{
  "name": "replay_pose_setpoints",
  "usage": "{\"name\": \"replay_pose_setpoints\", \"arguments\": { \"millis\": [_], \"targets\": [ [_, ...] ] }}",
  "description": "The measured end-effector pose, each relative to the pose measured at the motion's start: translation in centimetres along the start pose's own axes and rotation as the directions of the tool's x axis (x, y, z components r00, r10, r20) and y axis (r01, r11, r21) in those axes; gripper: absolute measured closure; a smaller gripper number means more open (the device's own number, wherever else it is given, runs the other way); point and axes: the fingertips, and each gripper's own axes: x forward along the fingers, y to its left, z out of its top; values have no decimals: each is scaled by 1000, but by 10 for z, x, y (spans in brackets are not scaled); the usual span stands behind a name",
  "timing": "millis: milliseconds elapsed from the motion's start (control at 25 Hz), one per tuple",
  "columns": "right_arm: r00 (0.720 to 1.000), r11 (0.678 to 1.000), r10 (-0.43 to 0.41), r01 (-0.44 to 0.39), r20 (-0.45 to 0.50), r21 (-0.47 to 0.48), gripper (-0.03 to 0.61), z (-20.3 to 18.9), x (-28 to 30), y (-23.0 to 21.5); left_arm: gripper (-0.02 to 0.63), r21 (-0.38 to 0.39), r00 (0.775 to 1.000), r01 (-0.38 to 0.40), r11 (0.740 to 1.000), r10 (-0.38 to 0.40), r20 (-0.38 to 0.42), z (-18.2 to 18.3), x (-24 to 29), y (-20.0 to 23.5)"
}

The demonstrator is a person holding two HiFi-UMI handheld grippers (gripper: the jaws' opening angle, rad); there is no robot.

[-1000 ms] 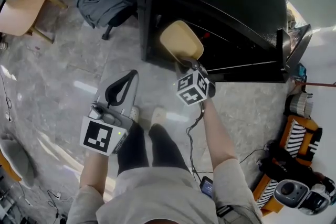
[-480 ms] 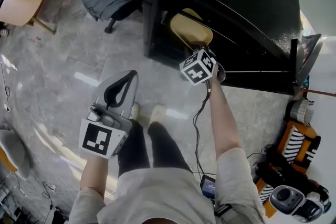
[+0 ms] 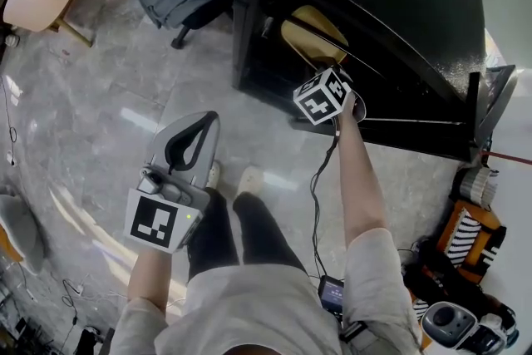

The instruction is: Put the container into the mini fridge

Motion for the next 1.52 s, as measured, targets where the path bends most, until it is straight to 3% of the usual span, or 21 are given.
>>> {"name": "replay_pose_setpoints", "arguments": {
  "millis": [120, 320, 640, 1120, 1280, 1360, 1520],
  "targets": [
    [1000, 1000, -22, 22, -9, -6, 566, -1, 3, -11, 611, -7, 1000, -20, 1000, 20, -23, -5, -2, 1],
    [999, 999, -46, 46, -17, -12, 565, -3, 7, -20, 611, -2, 1000, -13, 1000, 13, 15, -1, 0, -1],
    [996, 996, -92, 92, 18, 11, 543, -4, 6, -29, 611, 2, 999, -26, 1000, 26, -20, -4, 4, -5],
    [969, 978, -183, 162, 164, 133, 518, 11, -23, -35, 611, 48, 999, -11, 999, 13, -48, -6, 9, -14],
    [945, 959, -241, 196, 223, 206, 577, 15, -45, -32, 611, 68, 999, 16, 998, -13, -48, -5, 15, -20],
    [937, 953, -242, 182, 252, 240, 578, 18, -56, -27, 611, 74, 999, 26, 997, -23, -44, -2, 18, -22],
    [920, 930, -195, 63, 339, 363, 578, 23, -85, -8, 611, 84, 997, 60, 995, -56, -47, 3, 20, -26]
  ]
}}
